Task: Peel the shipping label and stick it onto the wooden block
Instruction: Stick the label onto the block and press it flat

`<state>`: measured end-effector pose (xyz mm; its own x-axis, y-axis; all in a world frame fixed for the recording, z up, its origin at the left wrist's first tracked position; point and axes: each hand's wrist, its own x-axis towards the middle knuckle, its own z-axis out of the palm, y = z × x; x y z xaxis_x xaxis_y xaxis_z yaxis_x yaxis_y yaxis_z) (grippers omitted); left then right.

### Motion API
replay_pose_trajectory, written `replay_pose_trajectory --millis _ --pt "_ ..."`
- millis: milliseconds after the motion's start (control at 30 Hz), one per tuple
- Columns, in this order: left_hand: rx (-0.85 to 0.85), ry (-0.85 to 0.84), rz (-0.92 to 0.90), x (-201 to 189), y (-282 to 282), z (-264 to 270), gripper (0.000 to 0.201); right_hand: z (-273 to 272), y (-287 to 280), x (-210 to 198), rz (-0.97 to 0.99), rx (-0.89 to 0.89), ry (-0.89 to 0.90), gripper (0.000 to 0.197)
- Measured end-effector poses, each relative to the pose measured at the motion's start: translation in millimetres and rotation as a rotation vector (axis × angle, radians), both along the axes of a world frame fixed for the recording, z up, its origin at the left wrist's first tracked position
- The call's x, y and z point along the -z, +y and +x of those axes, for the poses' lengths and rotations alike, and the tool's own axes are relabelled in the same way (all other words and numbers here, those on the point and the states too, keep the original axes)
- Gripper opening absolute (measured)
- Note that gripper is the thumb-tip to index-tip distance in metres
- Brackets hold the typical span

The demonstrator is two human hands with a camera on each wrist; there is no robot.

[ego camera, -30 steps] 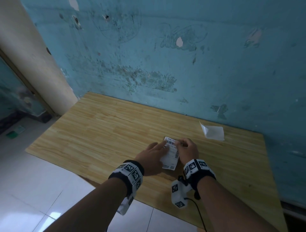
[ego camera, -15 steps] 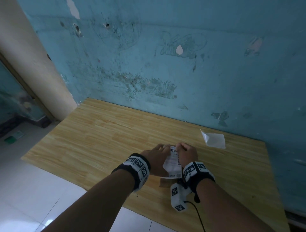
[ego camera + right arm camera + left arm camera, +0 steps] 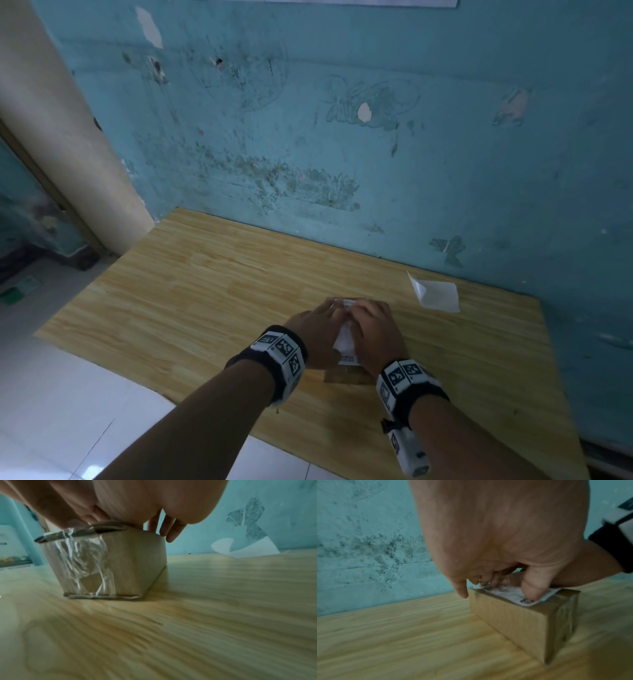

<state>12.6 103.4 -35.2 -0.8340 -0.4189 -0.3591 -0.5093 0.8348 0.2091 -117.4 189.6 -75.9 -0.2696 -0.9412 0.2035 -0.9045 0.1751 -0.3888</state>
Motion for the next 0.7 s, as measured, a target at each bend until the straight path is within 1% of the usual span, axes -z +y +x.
replay_pose_trajectory --millis 67,133,167,200,267,333,367,433,600,700 --pt "-0.007 0.022 0.015 2 4 6 0.083 -2 5 1 -0.040 -0.026 0.005 0.034" --pt "-0.005 0.025 0.005 6 6 14 0.078 -4 12 -1 -0.033 -0.075 0.019 0.032" --pt "0.004 0.029 -0.007 8 6 17 0.076 -5 16 -3 0.009 -0.115 0.009 0.034" --pt "0.012 0.031 -0.022 10 6 21 0.076 -8 18 -2 0.013 -0.142 0.067 0.040" --pt "0.025 0.026 -0.057 16 4 25 0.077 -14 22 2 0.115 -0.148 0.022 0.051" --pt "0.028 0.010 -0.073 20 3 28 0.080 -19 28 7 0.237 -0.152 -0.076 0.057" --pt "0.026 0.006 -0.074 22 3 29 0.081 -20 30 8 0.265 -0.159 -0.083 0.059" --pt "0.023 -0.005 -0.085 25 4 32 0.081 -20 33 6 0.292 -0.174 -0.083 0.061" --pt "0.007 -0.023 -0.126 30 8 37 0.080 -17 34 6 0.351 -0.149 -0.059 0.061" --pt "-0.011 -0.012 -0.115 32 11 37 0.079 -14 34 7 0.361 -0.146 -0.063 0.062"
